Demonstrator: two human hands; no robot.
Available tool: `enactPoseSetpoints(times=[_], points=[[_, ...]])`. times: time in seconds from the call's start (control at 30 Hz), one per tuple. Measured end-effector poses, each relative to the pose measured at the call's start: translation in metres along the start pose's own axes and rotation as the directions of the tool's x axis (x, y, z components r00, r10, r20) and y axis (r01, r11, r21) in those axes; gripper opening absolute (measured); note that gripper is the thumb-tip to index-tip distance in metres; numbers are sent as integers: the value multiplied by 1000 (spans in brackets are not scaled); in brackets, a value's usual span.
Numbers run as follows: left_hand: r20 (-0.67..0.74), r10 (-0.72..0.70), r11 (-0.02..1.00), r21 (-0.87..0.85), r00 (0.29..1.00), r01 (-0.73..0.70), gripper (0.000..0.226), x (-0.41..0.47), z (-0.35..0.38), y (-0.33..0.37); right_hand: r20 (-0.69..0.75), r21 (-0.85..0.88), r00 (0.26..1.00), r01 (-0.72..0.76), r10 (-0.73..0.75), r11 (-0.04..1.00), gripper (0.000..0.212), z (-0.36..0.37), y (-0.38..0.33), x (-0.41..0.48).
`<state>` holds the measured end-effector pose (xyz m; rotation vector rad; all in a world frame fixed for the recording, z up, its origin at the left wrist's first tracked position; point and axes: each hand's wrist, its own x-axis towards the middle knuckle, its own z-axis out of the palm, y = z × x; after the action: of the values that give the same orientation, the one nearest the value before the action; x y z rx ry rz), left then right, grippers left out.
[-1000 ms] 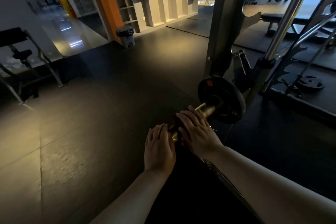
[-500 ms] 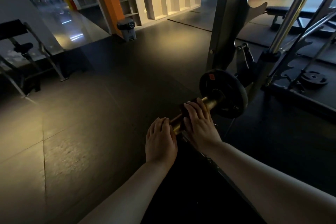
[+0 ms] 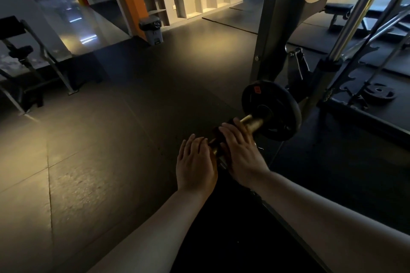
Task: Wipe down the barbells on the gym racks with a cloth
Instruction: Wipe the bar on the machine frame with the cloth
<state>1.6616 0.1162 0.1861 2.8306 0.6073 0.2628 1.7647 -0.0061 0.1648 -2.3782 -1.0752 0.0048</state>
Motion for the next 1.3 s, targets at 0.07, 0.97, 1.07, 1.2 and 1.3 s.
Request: enactPoseSetpoints(times=[0.07,0.97,1.07,1.2,1.3], points=[[-28,-12,1000,-14,1000,12,49,0,3,0,70,-63,989,138,-134,988,75,2,5,-5],[16,96,995,33,995,-97,57,12,4,8,-69,-28,997,-26,24,999,56,-27,65,21],[13,98,994,37,995,-98,59,12,7,6,4,-37,1000,-18,18,999,40,-42,72,46],[-14,87,996,37,996,-87,57,11,9,6,-29,29,998,-51,52,998,39,-38,69,44],[-33,90,995,47,995,-88,56,10,12,8,-88,47,995,-41,45,998,54,-25,70,21]])
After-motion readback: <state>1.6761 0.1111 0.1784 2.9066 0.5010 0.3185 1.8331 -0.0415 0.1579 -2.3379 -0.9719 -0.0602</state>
